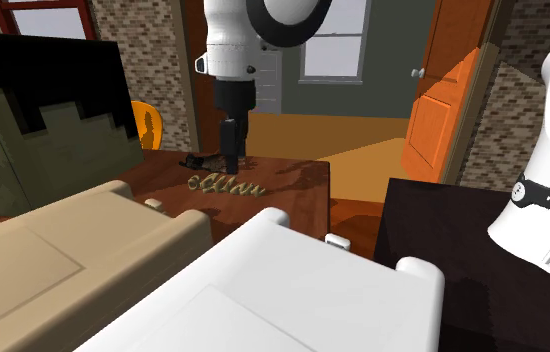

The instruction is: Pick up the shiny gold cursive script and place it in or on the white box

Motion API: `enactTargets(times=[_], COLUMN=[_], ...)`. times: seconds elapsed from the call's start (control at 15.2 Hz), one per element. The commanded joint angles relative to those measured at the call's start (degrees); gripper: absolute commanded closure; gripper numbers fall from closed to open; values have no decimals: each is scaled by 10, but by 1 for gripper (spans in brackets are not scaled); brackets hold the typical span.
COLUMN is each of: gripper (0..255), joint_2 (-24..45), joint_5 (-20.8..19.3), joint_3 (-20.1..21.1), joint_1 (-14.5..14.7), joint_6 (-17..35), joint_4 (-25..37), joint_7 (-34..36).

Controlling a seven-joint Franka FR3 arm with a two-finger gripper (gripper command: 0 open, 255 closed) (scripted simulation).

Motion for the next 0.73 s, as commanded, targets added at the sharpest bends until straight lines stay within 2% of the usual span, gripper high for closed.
enactTargets(times=[0.0,0.4,0.66], gripper=[0,0,0], joint_2=[24,57,61], joint_5=[-8,-19,-20], joint_3=[-2,-8,-8], joint_1=[4,7,8], joint_6=[9,45,49], joint_4=[14,11,11], joint_7=[5,12,12])
